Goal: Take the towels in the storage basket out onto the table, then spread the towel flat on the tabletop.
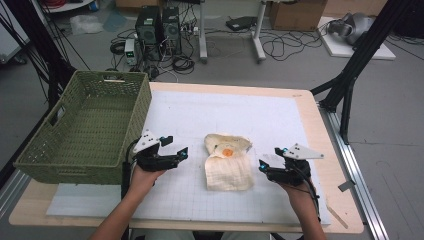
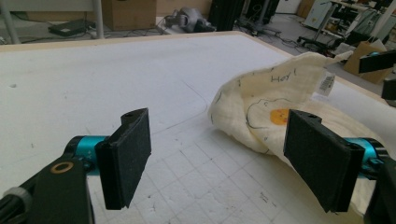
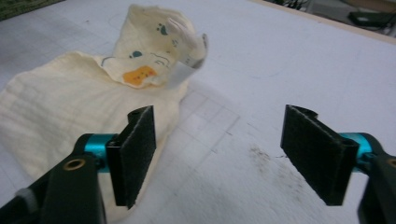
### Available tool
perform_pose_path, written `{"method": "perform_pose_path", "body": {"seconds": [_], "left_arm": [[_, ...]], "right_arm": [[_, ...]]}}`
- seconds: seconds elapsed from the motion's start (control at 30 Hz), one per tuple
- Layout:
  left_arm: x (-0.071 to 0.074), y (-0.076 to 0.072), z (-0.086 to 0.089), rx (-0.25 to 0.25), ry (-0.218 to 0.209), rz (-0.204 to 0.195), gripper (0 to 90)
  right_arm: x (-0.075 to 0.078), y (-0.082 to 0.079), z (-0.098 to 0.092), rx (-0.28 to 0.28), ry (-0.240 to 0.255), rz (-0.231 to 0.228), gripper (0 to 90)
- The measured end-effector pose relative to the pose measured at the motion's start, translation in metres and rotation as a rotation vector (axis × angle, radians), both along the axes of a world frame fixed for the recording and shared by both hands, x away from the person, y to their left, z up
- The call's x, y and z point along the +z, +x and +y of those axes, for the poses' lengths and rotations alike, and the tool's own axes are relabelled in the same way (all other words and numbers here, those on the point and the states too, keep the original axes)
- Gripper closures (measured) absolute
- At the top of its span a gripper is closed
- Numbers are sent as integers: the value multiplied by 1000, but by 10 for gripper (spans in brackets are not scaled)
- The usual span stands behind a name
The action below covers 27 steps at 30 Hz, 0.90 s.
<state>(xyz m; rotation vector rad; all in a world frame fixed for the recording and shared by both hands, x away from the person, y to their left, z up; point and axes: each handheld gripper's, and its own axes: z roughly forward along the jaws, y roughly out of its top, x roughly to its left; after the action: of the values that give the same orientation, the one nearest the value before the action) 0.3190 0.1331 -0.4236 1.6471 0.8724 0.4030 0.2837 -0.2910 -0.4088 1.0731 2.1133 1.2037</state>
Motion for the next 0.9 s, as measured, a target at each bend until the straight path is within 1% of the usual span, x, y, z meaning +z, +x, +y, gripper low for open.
{"method": "perform_pose_path", "body": {"seconds": [0.1,0.17,0.2,0.33,0.43,0.53,0.63,0.7,0.77,0.87,0.9], "left_arm": [[0,0,1,5,-3,0,235],[0,0,0,3,2,0,236],[0,0,0,3,5,-1,236],[-1,1,0,1,1,6,235],[-2,2,-1,-2,5,10,235],[-1,1,0,-1,7,7,236],[-1,1,-1,1,6,10,235],[-1,1,-1,3,10,10,236],[-2,1,-1,6,10,10,236],[-2,2,-1,13,7,12,237],[-2,2,-1,12,10,12,238]], "right_arm": [[0,-1,-6,-22,17,1,214],[0,0,-6,-27,38,-4,214],[0,1,-5,-28,41,-2,214],[-2,0,0,-15,31,4,215],[-2,3,5,-1,23,-3,215],[-2,5,11,2,31,-2,222],[-2,9,16,6,44,10,234],[-3,12,21,19,52,24,266],[-3,16,28,47,57,38,300],[-6,24,44,85,70,57,309],[-7,28,51,85,65,60,306]]}}
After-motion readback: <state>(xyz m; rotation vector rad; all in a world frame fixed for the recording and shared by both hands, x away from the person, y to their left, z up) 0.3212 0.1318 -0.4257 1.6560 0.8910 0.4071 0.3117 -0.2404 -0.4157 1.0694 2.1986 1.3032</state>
